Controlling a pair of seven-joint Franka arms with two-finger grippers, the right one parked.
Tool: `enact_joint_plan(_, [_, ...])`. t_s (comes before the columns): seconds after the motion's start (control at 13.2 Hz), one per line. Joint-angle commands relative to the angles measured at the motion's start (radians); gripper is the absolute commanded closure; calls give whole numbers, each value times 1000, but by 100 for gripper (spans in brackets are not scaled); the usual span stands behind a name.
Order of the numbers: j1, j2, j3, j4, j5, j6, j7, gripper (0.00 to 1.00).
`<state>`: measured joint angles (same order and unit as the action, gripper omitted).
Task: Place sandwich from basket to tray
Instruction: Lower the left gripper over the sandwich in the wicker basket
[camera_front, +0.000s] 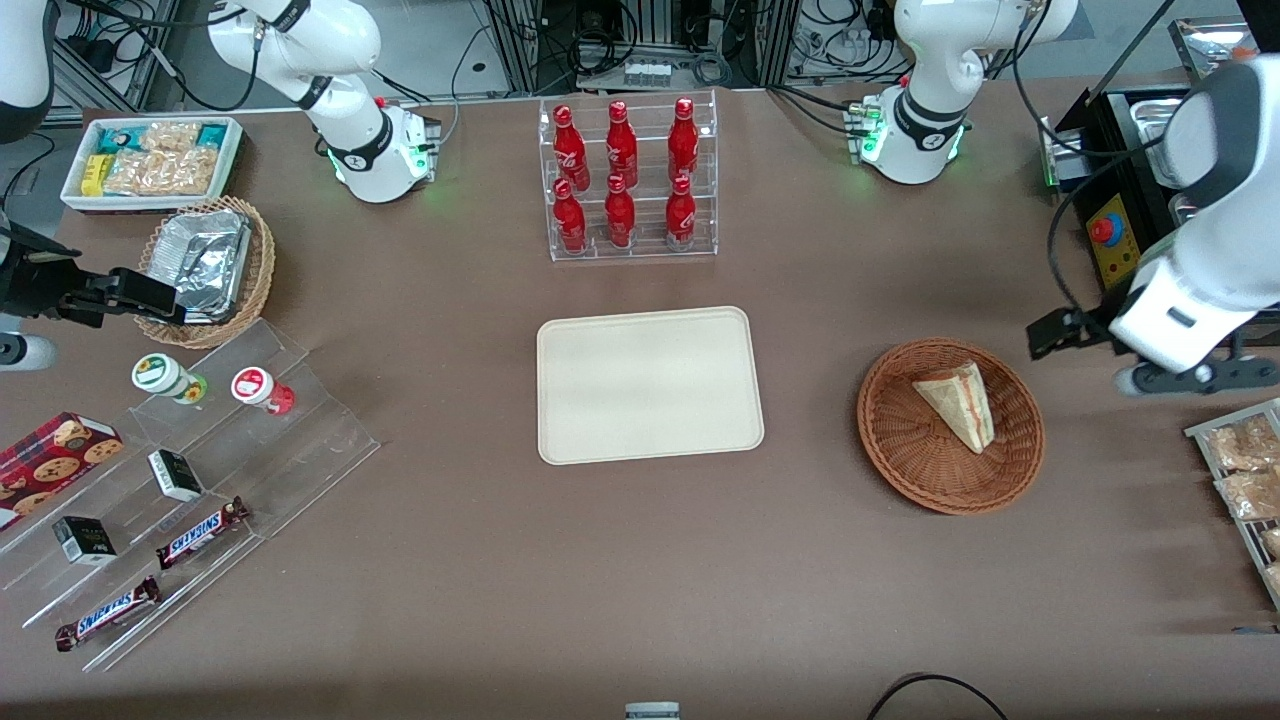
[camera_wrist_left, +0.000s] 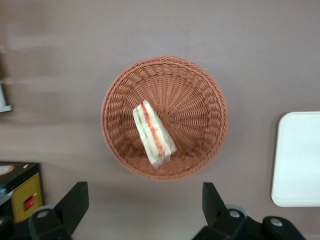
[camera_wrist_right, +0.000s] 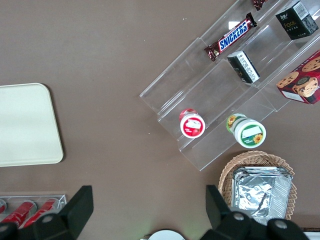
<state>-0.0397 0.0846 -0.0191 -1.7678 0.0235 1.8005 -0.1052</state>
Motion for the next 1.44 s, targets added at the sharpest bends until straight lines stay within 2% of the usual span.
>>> enact_joint_plan(0.0, [1, -25, 1, -171, 12, 165, -60, 0])
enact_joint_plan(0.53, [-5, -13, 1, -459, 13, 546, -355, 0])
enact_joint_plan(0.91, [-3, 27, 1, -510, 13, 621, -372, 0])
enact_joint_plan(1.36, [1, 107, 1, -587, 13, 796, -372, 0])
